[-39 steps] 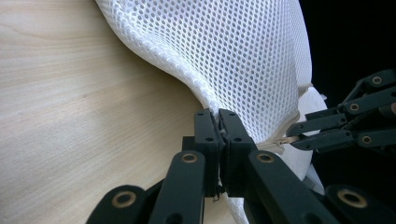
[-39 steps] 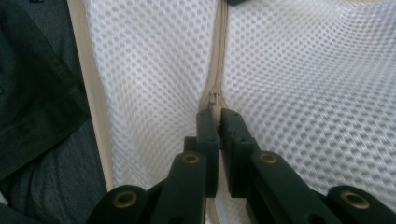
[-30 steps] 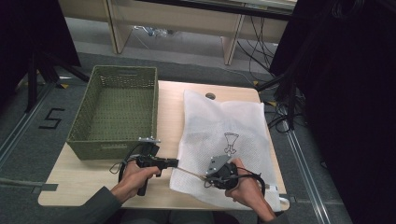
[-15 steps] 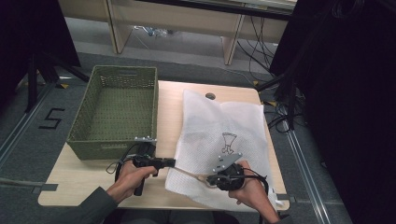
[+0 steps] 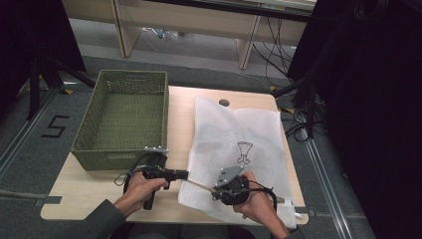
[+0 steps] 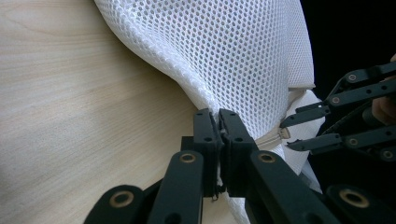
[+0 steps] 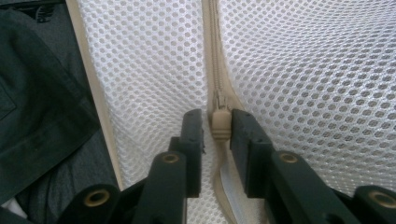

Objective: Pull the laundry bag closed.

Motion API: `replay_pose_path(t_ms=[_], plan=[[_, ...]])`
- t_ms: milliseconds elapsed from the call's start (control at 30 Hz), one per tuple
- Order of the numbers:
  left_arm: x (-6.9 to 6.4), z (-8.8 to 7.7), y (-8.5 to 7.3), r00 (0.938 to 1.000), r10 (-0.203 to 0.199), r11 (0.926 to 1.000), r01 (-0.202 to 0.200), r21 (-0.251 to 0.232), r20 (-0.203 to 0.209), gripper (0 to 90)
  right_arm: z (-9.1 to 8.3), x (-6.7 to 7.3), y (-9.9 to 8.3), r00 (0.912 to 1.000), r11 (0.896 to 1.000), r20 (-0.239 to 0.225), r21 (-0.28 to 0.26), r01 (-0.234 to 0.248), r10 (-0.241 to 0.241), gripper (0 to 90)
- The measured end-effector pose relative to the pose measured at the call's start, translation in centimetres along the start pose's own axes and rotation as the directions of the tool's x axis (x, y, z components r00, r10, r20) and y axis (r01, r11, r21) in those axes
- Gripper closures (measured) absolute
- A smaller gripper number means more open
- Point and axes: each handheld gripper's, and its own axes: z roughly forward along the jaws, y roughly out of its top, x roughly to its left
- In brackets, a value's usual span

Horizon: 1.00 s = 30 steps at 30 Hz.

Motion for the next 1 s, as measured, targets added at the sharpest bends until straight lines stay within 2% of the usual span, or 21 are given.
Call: replay_pose_path(t_ms=[133,200,333,433,567,600,667,700,767,800,833,933,1000], plan=[[0.1,0.0,0.0,1.0,-0.008,1.0,0.008,-0.001,0.006,86.2,0.2,0.0,0.0,0.9998,1.0,0.013,0.014,-0.016,0.016,77.2],[0.1,0.0,0.0,0.9999,-0.011,0.9999,0.011,-0.001,0.008,86.2,0.4,-0.1,0.0,1.0,1.0,0.005,0.017,-0.002,0.002,77.4],[0.2,0.0,0.0,0.9997,-0.02,0.9998,0.02,0.0,0.014,86.2,0.5,-0.1,0.0,0.9988,0.999,0.02,0.03,-0.044,0.044,81.2],[0.2,0.0,0.0,0.9997,-0.018,0.9998,0.018,0.001,0.014,86.2,0.6,-0.2,0.0,0.9997,0.999,0.022,0.029,-0.013,0.012,82.2],[0.2,0.1,-0.1,0.9998,-0.017,0.9999,0.017,0.0,0.01,86.3,0.3,0.1,0.1,0.9997,0.999,0.022,0.043,-0.012,0.011,82.5],[0.2,0.1,-0.1,0.9999,-0.014,0.9999,0.014,-0.001,0.008,86.3,0.3,0.1,0.2,0.9997,0.999,0.024,0.043,0.009,-0.01,82.5],[0.1,0.1,-0.1,0.9999,-0.011,0.9999,0.011,-0.004,0.005,86.5,0.1,0.1,0.2,1.0,0.999,0.007,0.044,-0.005,0.004,82.6],[0.1,0.1,-0.1,1.0,-0.003,1.0,0.003,-0.006,0.0,86.6,0.1,0.1,0.2,1.0,0.999,0.007,0.041,0.002,-0.002,82.6],[-0.1,0.1,-0.1,0.9996,0.022,0.9997,-0.022,-0.006,-0.02,86.9,0.0,0.1,0.1,0.9998,0.998,-0.001,0.053,-0.021,0.022,82.7],[-0.1,0.1,0.0,0.9994,0.024,0.9996,-0.025,-0.011,-0.025,87.0,0.0,0.0,0.1,0.9999,0.999,0.012,0.054,-0.005,0.005,82.7],[0.0,0.1,0.0,0.9995,0.022,0.9997,-0.023,-0.011,-0.023,87.0,-0.1,0.0,0.0,0.9996,0.998,-0.001,0.056,-0.027,0.027,82.7],[0.2,-0.1,0.0,0.9996,0.015,0.9998,-0.015,-0.015,-0.026,87.0,-0.4,-0.1,-0.3,0.9999,0.998,0.006,0.057,-0.013,0.013,82.7],[0.3,-0.1,0.0,0.9995,0.014,0.9997,-0.015,-0.019,-0.028,87.0,-0.8,-0.1,-0.8,0.9996,0.997,0.006,0.068,-0.029,0.029,82.7]])
